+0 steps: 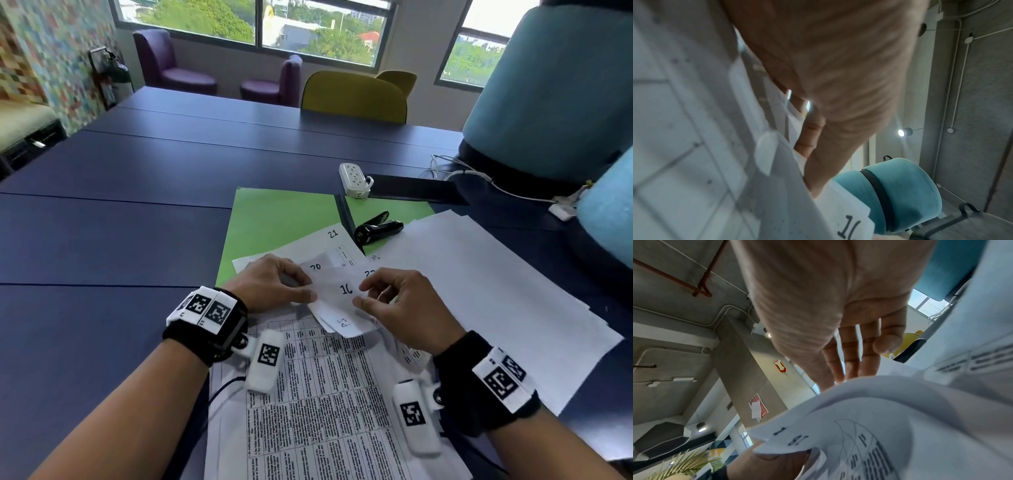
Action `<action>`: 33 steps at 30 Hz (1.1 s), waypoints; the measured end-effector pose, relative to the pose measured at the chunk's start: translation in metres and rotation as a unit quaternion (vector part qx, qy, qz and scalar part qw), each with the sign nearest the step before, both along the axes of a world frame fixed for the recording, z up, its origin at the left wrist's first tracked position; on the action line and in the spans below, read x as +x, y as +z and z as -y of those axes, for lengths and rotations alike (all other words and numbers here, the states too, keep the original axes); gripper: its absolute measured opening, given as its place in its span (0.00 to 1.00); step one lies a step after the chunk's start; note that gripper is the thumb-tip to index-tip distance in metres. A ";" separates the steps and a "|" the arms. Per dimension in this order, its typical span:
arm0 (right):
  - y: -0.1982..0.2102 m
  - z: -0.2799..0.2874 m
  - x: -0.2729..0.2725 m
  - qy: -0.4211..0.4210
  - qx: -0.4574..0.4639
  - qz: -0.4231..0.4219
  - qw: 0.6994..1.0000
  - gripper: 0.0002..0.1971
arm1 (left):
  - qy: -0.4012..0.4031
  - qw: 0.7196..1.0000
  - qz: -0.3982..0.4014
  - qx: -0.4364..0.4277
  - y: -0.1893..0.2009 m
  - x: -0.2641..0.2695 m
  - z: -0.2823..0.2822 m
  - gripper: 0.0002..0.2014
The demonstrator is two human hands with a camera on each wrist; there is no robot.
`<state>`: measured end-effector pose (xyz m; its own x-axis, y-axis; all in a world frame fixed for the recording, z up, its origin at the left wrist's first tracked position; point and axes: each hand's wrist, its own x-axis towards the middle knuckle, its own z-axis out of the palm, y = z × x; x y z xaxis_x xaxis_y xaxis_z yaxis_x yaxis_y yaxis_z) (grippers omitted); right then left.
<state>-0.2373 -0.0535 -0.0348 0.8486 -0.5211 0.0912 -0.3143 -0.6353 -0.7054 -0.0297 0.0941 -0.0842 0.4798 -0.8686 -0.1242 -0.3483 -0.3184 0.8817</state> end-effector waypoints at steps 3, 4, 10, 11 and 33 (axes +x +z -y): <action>0.000 -0.001 0.006 0.008 -0.010 -0.014 1.000 0.06 | -0.004 1.000 0.003 -0.010 0.001 -0.001 0.001 0.06; 0.000 -0.001 0.008 0.008 -0.015 -0.013 1.000 0.07 | -0.005 1.000 0.006 -0.012 0.002 -0.001 0.001 0.06; -0.001 -0.003 0.010 0.007 -0.057 -0.023 0.998 0.09 | -0.005 1.000 0.010 -0.013 0.006 -0.006 0.001 0.05; 0.000 -0.004 0.009 0.011 -0.065 -0.027 0.997 0.10 | -0.004 1.000 0.009 -0.013 0.005 -0.006 0.002 0.05; 0.012 -0.002 0.003 -0.029 -0.012 0.036 0.999 0.14 | 0.051 0.988 0.101 0.108 0.017 -0.015 0.000 0.17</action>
